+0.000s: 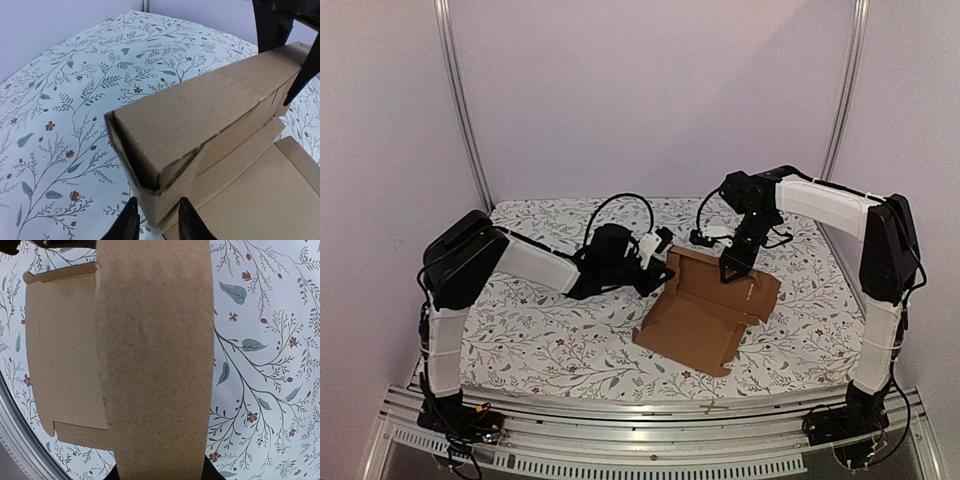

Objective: Fold the paper box

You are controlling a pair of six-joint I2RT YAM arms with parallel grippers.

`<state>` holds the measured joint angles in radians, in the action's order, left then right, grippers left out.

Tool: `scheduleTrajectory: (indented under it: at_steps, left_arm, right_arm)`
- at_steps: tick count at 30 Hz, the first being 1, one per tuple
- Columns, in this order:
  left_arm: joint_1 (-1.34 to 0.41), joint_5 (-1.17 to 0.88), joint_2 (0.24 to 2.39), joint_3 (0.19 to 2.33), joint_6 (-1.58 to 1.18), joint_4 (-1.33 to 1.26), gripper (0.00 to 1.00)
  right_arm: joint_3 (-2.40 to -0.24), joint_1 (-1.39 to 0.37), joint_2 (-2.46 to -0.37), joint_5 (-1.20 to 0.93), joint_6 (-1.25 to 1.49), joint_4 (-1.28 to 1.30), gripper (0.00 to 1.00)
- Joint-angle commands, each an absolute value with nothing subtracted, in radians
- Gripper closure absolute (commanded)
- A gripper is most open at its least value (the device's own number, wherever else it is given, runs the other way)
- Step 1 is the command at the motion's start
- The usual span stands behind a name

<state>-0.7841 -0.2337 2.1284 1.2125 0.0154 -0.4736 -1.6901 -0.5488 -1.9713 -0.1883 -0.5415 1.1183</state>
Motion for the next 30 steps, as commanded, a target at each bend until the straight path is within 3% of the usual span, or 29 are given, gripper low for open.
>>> scheduleTrajectory:
  at_steps: [1, 15, 22, 27, 30]
  left_arm:
    - [-0.779, -0.252, 2.161, 1.266, 0.035, -0.403, 0.75]
    - [-0.837, 0.012, 2.181, 1.293, -0.020, -0.406, 0.91]
    - [-0.930, 0.345, 2.188, 1.267, -0.003, -0.467, 0.91]
    - [-0.942, 0.377, 2.169, 1.226, -0.036, -0.520, 0.92]
    - [-0.941, 0.304, 2.168, 1.216, -0.025, -0.534, 0.85]
  right_arm:
    - [-1.699, -0.552, -1.950, -0.207, -0.551, 1.134, 0.70]
    - [-1.729, -0.552, -1.970, -0.312, -0.494, 1.176, 0.69]
    - [-1.732, -0.552, -1.974, -0.384, -0.427, 1.200, 0.69]
    - [-1.737, -0.550, -1.985, -0.407, -0.380, 1.202, 0.69]
    - [-1.746, -0.551, -1.996, -0.422, -0.368, 1.202, 0.69]
